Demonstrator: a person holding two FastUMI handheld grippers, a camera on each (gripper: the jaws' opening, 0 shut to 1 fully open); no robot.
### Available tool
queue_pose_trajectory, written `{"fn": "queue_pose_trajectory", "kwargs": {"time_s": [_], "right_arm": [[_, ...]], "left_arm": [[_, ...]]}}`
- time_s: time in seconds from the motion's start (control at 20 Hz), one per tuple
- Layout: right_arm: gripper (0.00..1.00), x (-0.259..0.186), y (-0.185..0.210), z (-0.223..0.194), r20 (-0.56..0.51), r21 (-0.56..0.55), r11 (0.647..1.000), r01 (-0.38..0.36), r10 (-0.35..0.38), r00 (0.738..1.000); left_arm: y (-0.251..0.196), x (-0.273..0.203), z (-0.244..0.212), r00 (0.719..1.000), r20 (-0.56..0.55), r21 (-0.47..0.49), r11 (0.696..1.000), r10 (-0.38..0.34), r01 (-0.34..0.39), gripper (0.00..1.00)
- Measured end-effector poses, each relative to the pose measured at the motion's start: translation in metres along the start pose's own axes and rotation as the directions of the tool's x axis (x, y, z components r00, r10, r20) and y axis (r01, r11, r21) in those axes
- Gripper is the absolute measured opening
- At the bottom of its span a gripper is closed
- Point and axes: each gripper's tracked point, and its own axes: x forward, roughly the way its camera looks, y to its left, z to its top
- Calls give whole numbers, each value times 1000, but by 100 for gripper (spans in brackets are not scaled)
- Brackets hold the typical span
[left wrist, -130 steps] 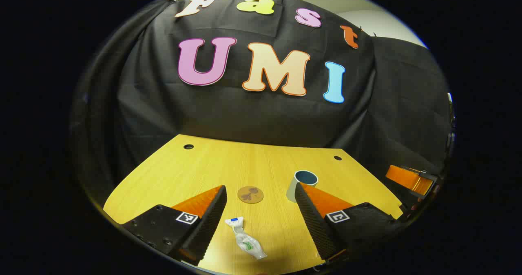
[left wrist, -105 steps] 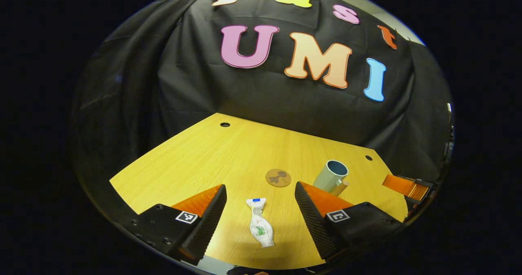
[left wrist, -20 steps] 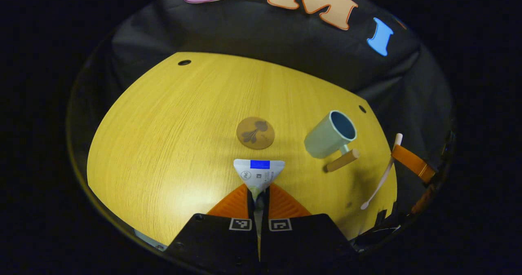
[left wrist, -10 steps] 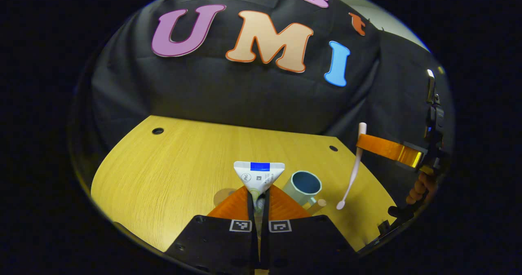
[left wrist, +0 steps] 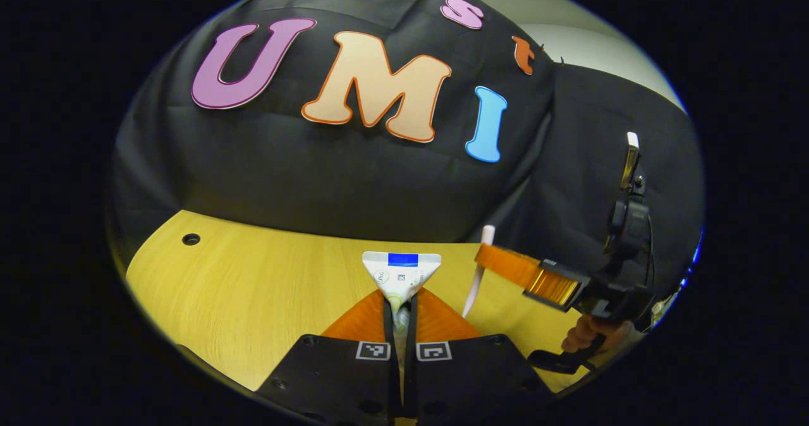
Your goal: Put the toothbrush and toothpaste on the desktop into the cup, then pick up the cup and place it on the coaster on the desktop.
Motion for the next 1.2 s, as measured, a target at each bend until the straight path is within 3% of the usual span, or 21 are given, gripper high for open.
{"fn": "queue_pose_trajectory", "kwargs": {"time_s": [0.15, 0.45, 0.6, 0.7, 0.75, 0.85, 0.9, 0.95, 1.2], "right_arm": [[6, 2, 0, -26, -58, 0, 1000, 4, -4, 998], [12, -5, -10, -28, -91, 22, 999, 27, -25, 996], [49, -19, -24, -22, -102, 38, 998, 51, -47, 994], [91, -34, -38, -9, -74, 39, 995, 96, -93, 993], [99, -43, -46, -5, -64, 31, 992, 122, -120, 991], [96, -63, -63, 3, -50, 11, 986, 169, -168, 984], [90, -72, -70, 7, -42, 7, 982, 189, -189, 981], [96, -80, -76, 10, -36, 11, 979, 204, -204, 978], [96, -106, -99, 7, -39, 27, 963, 267, -266, 963]], "left_arm": [[-10, 16, 8, 997, 49, 1, 998, -62, 62, 0], [-3, 24, 11, 994, 74, 21, 997, -81, 80, 0], [-8, 27, 15, 992, 84, 26, 995, -94, 92, 0], [-17, 30, 16, 989, 95, 26, 993, -115, 113, 0], [-21, 32, 15, 987, 95, 26, 992, -126, 124, 0], [-30, 40, 12, 984, 93, 19, 988, -152, 151, 0], [-34, 43, 10, 982, 95, 17, 986, -165, 164, 0], [-36, 46, 6, 980, 97, 19, 985, -172, 171, 0], [-46, 56, -23, 971, 69, 40, 973, -228, 226, 0]]}}
